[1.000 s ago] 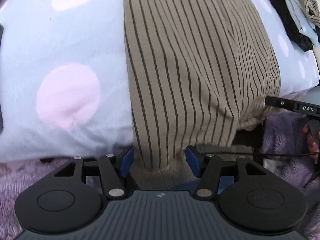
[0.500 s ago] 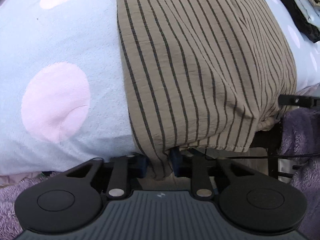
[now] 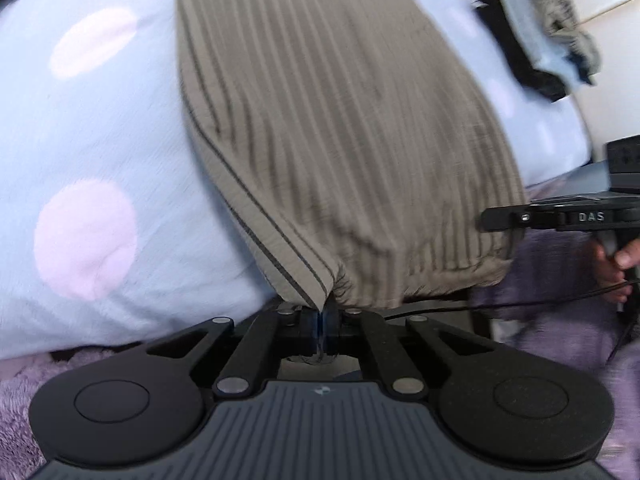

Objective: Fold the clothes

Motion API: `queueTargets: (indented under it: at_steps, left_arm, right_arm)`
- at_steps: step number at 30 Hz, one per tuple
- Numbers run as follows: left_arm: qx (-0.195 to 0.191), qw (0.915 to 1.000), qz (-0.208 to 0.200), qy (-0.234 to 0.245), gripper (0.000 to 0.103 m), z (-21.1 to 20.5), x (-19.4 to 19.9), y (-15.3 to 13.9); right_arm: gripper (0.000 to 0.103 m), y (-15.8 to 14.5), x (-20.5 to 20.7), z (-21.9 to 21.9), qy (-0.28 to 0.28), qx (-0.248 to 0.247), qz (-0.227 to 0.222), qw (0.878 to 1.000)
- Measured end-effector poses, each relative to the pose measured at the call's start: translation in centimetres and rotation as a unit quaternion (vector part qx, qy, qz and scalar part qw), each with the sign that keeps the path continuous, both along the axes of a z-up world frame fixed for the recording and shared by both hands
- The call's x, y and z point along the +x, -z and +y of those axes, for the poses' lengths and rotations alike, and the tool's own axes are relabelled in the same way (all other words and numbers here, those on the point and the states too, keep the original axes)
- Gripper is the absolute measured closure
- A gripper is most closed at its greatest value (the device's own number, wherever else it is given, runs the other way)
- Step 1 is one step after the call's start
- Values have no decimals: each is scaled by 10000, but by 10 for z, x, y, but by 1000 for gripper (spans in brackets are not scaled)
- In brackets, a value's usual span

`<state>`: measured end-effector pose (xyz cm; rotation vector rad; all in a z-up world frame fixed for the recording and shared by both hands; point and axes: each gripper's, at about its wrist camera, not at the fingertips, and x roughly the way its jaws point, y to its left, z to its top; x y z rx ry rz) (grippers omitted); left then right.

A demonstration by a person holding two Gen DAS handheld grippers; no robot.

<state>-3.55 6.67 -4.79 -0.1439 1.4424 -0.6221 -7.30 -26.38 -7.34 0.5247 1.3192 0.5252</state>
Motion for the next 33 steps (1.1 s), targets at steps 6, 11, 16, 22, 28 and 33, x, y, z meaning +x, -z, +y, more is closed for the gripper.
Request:
queueTargets:
  at_steps: [6,11,16,22,28,33]
  left_arm:
    - [-726,9972,-139,-64,103,8,33,-33]
    - [-1206,9915,-338,-352,103,26,77,-65]
    - [-1311,9860,-739,-723,103,35,135,-85]
    - [-1237,9814,-990,-1084,103,36,209,-82]
    - [-1019,9817,-1064,-1204,103,19,279,-53]
    - [-912,9834,-1039,-1179,103,10,319,-16]
  right_arm:
    - [97,-38,14,-22,95,756,-200,9969]
    - [97,-67,50,-32,272,1207,-546,9908]
    - [97,-83,109,-55,686,1442,-901,9830]
    - [97,-76,190,-65,1038,1436,-1126,9777]
    - [97,-52,253,-69,1128,1036,-1284,9798]
    - [93,-18,295,-58,1260,574,-1238,9826]
